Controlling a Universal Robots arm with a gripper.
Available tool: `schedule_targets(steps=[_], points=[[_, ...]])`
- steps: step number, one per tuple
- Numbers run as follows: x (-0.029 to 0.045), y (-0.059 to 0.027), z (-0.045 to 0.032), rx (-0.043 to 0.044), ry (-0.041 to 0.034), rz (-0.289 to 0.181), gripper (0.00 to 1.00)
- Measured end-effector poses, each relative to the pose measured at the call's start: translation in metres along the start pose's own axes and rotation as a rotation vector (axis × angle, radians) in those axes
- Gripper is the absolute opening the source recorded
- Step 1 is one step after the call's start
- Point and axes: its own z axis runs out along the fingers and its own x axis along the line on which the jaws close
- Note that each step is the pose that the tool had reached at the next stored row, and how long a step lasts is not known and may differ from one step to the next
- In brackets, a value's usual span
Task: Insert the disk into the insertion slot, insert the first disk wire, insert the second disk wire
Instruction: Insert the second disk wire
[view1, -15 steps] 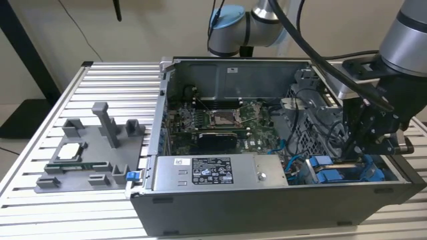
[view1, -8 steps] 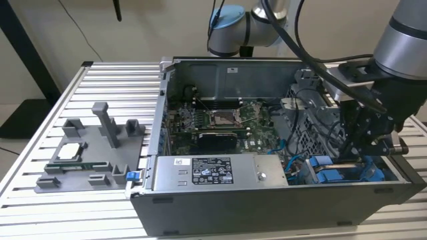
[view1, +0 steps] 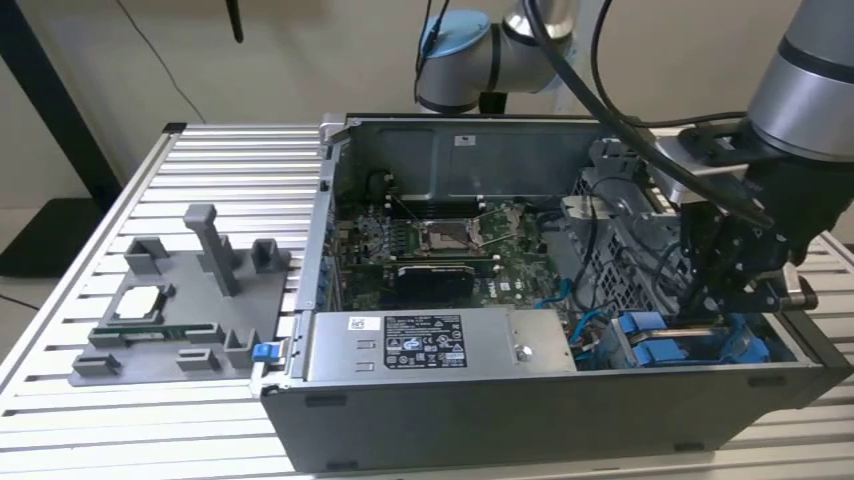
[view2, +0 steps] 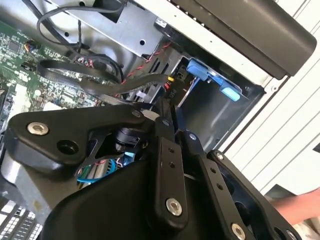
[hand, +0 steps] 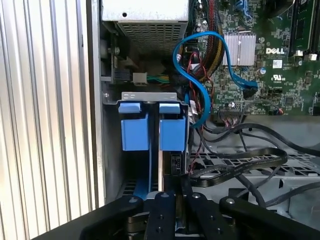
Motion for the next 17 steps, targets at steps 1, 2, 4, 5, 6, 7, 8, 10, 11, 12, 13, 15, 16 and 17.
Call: schedule_targets(steps=[1, 2, 4, 5, 6, 7, 8, 10, 11, 12, 13, 15, 16, 17], points=[[-0.0001, -0.0002, -0.0020, 0.0002, -0.0035, 0.000, 1.00], [0.0000, -0.0002, -0.0029, 0.0000, -0.0054, 0.000, 1.00], [0.0000, -0.0003, -0.0059, -0.0003, -0.0133, 0.001, 1.00], [0.0000, -0.0004, -0.0083, -0.0004, -0.0162, 0.001, 1.00], [0.0001, -0.0006, -0.0115, -0.0004, -0.0178, 0.001, 1.00], [0.0001, -0.0010, -0.0159, -0.0004, -0.0182, 0.001, 1.00], [0.0001, -0.0013, -0.0206, -0.0004, -0.0183, 0.001, 1.00], [0.0001, -0.0020, -0.0297, -0.0004, -0.0181, 0.001, 1.00], [0.0001, -0.0024, -0.0345, -0.0004, -0.0185, 0.002, 1.00], [0.0001, -0.0027, -0.0390, -0.0005, -0.0183, 0.002, 1.00], [0.0001, -0.0031, -0.0439, -0.0007, -0.0181, 0.002, 1.00], [0.0001, -0.0038, -0.0528, -0.0007, -0.0182, 0.002, 1.00], [0.0000, -0.0042, -0.0567, -0.0007, -0.0182, 0.002, 1.00], [0.0001, -0.0043, -0.0579, -0.0007, -0.0183, 0.002, 1.00]])
